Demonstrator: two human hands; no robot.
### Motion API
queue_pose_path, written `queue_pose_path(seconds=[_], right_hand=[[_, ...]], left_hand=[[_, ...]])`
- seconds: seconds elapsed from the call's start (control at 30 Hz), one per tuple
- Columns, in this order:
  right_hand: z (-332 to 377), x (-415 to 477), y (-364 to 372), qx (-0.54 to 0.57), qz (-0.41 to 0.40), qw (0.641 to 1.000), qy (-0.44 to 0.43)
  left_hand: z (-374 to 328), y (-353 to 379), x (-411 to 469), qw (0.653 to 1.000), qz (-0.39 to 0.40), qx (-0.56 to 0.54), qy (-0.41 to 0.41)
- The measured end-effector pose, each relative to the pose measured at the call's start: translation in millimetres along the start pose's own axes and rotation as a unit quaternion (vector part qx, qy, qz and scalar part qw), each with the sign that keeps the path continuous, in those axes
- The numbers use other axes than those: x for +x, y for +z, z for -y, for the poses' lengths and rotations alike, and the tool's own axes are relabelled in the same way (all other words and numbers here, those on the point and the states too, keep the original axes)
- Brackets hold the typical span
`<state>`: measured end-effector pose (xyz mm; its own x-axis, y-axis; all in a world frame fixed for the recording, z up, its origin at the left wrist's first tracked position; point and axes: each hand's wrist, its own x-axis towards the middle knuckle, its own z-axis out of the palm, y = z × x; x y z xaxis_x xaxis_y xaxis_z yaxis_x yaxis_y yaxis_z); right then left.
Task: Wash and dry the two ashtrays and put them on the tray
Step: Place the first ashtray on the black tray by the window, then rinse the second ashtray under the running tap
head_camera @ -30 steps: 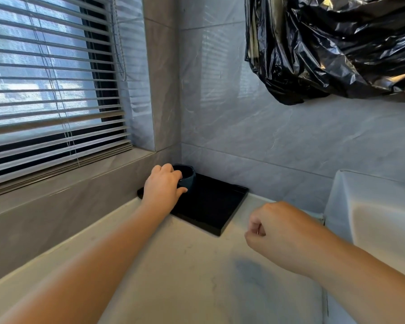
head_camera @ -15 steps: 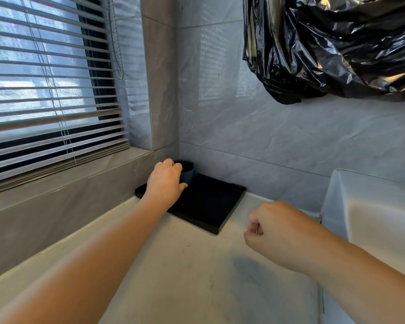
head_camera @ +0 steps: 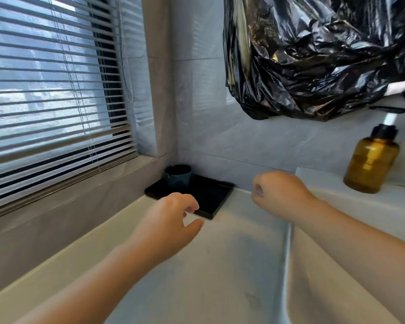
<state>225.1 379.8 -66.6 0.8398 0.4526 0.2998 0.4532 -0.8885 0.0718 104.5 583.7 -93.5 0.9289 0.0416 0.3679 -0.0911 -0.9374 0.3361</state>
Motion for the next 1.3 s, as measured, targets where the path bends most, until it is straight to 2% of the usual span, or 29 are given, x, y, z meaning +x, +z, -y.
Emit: queue_pose_path(seconds=[0.23,0.43,0.6,0.83,1.1,1.3], right_hand=[[-61.0,-107.6,-73.8,0.039,-0.045,0.995,0.074],[-128.6,-260.4,-106.0,0.071,-0.034,0.976,0.204],[-173.9,-395.6,-122.4,0.095,-0.055,0.949,0.295],[-190.9,-564.0,-145.0,0.042,-0.078,0.923,0.373],[-202.8,-671.0,-152.9,0.031,-0.069,0.897,0.435],[-237.1,-709.5,-140.6,0.015,-0.049,0.868,0.494]], left_hand=[[-71.0,-30.2,-58.2,0.998,0.003,-0.025,0.053],[-171.5,-37.5,-117.7,0.988,0.035,-0.059,0.141],[-255.9,-14.6,-157.1,0.969,0.073,-0.106,0.21],[-356.0,23.0,-199.4,0.942,0.102,-0.153,0.281],[-428.2,46.2,-230.9,0.921,0.115,-0.154,0.339],[-455.0,52.5,-230.5,0.916,0.118,-0.139,0.357]])
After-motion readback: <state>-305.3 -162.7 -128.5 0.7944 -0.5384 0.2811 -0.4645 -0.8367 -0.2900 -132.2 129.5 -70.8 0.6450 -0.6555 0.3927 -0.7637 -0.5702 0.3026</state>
